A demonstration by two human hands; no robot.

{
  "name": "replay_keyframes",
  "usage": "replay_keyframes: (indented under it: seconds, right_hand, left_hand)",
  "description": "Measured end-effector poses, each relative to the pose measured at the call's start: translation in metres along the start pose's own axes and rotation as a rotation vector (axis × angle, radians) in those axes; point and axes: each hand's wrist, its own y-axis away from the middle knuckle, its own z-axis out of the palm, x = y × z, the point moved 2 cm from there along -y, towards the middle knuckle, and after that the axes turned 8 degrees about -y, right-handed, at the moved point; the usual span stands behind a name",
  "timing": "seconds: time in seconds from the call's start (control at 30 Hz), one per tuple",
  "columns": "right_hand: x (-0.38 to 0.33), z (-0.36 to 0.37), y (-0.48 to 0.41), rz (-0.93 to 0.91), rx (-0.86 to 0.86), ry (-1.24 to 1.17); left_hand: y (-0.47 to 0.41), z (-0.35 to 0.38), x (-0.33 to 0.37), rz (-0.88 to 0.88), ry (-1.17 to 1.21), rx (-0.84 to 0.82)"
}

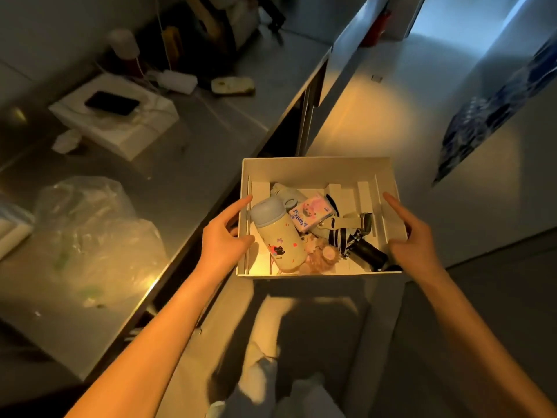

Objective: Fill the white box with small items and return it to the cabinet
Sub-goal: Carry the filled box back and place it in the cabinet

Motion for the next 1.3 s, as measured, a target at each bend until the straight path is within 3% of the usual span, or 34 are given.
replay_keyframes:
  seconds: [0.27,0.53,0.8,1.0,1.07,1.17,1.3]
  right_hand:
    - [0.138,0.023,-0.028,0.156,-0.004,0.141]
    - [0.314,0.106,-0.081,0.160,-0.051,0.124]
    - [0.440,0.197,-0.150,0.054,-0.176,0.040]
    - [0.482,0.276,-0.205,-0.071,-0.347,0.011]
    - [0.490,0.305,-0.218,-0.118,-0.392,0.020]
    - [0.500,0.343,-0.230,-0.172,-0.454,0.027]
    - [0.508,0.385,-0.235,-0.208,-0.552,0.037]
  left_hand:
    - [-0.010,0.091,-0.125,-0.113,0.017,0.011]
    - [-0.063,0.161,-0.297,-0.143,-0.015,0.020]
    - [-0.104,0.196,-0.442,-0.149,-0.024,0.117]
    - [-0.121,0.193,-0.525,-0.202,-0.019,0.268]
    - [-0.121,0.187,-0.553,-0.286,-0.010,0.345]
    - [-0.116,0.176,-0.588,-0.560,0.016,0.445]
    - [-0.109,0.162,-0.619,-0.706,0.135,0.534]
